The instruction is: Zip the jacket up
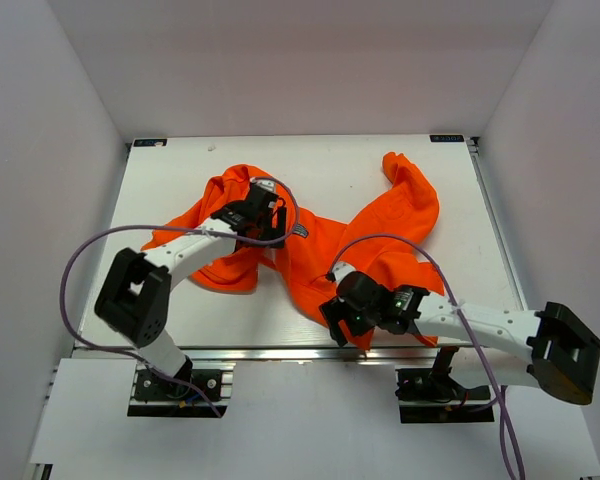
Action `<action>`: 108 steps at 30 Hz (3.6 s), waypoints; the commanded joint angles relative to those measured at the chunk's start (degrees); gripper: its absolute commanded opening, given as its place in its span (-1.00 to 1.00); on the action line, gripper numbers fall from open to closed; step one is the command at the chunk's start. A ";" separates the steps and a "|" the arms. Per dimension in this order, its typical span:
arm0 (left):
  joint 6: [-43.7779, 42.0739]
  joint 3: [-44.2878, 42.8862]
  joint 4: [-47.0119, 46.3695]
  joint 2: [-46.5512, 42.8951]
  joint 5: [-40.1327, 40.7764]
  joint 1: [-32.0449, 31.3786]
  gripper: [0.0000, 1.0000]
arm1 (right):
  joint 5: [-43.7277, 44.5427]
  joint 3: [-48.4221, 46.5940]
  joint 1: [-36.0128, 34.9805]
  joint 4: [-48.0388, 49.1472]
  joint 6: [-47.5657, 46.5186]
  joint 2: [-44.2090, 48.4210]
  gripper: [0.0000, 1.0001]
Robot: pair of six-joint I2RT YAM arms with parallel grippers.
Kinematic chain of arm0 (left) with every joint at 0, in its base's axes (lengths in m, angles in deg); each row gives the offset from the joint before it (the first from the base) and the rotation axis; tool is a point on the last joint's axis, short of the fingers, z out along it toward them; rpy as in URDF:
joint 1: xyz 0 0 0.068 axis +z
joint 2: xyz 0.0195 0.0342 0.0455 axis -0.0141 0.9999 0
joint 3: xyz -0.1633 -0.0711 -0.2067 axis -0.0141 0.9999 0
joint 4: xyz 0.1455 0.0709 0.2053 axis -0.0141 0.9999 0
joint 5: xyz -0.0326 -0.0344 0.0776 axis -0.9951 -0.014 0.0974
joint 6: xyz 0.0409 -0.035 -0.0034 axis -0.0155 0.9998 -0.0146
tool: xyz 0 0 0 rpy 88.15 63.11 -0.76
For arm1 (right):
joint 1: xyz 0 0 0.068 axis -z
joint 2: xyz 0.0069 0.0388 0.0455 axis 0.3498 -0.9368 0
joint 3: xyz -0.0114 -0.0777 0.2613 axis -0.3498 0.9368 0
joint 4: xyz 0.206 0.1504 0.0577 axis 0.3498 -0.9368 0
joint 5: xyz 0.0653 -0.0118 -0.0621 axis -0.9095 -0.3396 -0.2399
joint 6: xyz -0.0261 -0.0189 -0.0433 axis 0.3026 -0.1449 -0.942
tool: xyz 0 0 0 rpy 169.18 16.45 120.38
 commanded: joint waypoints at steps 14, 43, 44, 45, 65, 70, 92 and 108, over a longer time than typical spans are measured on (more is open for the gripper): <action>0.76 -15.26 5.58 8.15 15.46 0.08 -1.00 | 18.09 -1.88 -0.34 7.98 4.14 -14.64 -1.00; 14.47 -41.53 -10.94 -33.28 -21.01 0.08 -1.00 | -0.19 -50.92 -0.43 33.71 -18.69 14.11 -1.00; 14.47 -42.67 -11.46 -32.12 -20.39 0.08 -1.00 | 2.53 -51.98 -0.43 33.63 -19.48 13.32 -1.00; 14.56 -43.21 -11.90 -30.89 -19.87 0.08 -1.00 | 7.69 -53.99 -0.43 33.63 -20.71 12.44 -1.00; 14.12 -81.53 1.64 44.60 -23.70 16.33 0.96 | -28.07 -95.48 47.55 4.83 3.01 -60.13 -0.44; 11.57 -63.98 -6.63 33.32 -25.05 17.13 0.96 | -32.07 -85.97 47.73 6.52 1.26 -55.81 0.79; 19.83 14.88 -6.28 -1.88 -36.65 8.95 0.96 | -29.10 4.42 43.69 14.82 6.70 -4.79 0.79; 15.17 -2.90 2.67 18.67 -18.21 26.00 0.92 | -5.80 -13.83 54.15 2.70 6.01 -19.56 0.79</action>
